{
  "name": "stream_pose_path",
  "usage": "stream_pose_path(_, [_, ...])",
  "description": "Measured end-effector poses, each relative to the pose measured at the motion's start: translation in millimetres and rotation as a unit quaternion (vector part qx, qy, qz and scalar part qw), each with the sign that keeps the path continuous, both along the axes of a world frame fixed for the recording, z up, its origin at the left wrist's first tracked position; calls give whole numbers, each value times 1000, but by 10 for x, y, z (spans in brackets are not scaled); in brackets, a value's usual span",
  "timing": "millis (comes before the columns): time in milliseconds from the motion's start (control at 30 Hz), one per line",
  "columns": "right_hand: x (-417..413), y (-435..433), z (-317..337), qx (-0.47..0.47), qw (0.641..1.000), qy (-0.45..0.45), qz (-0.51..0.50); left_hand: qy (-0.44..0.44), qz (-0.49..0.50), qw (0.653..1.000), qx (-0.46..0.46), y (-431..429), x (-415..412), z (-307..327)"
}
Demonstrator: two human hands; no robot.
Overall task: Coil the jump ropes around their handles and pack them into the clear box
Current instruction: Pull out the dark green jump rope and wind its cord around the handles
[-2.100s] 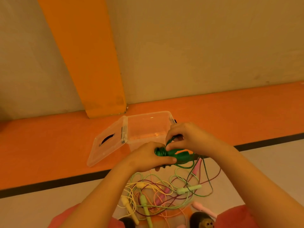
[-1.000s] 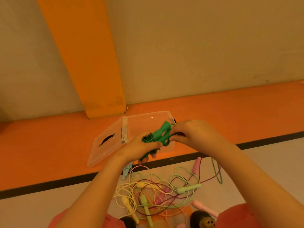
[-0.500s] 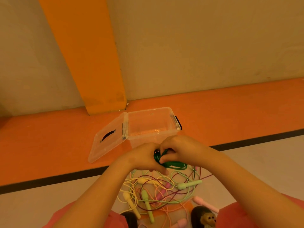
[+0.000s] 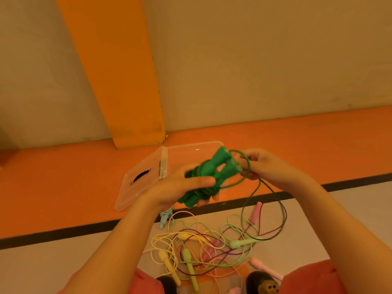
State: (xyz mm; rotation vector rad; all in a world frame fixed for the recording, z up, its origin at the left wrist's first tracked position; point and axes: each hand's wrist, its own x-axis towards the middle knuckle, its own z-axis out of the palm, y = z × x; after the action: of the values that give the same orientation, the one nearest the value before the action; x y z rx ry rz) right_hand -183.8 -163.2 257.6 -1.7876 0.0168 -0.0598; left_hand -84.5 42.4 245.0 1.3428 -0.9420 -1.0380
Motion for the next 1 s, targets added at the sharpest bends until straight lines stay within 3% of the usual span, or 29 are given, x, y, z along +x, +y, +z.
stream_pose_path(100, [17, 48, 10, -56, 997, -28, -50, 51, 48, 995, -64, -57, -17, -38])
stream_pose_path(233, [-7, 138, 38, -227, 971, -34, -67, 189, 131, 965, -124, -144, -26, -5])
stream_pose_path(367, [-49, 158, 63, -408, 910, -24, -71, 193, 221, 951, -102, -143, 71, -3])
stream_pose_path(433, [-83, 154, 67, -473, 878, -6, -79, 164, 270, 947, -62, -121, 130, -68])
stream_pose_path(533, [-110, 210, 96, -537, 841, -15, -68, 44, 330, 943, 24, -114, 133, -155])
stream_pose_path(667, [-129, 266, 183, -591, 799, -84, -73, -138, 262, 951, 83, -163, 6, -218])
stream_pose_path(767, [-150, 272, 207, -537, 836, -104, -43, -207, 191, 950, 133, -200, -117, -218])
stream_pose_path(900, [-104, 355, 109, -466, 880, -89, 21, -329, 111, 918, 191, -231, -236, -274])
stream_pose_path(1000, [-102, 248, 71, -341, 939, -47, 14, -218, 39, 959, 178, -171, -276, -189])
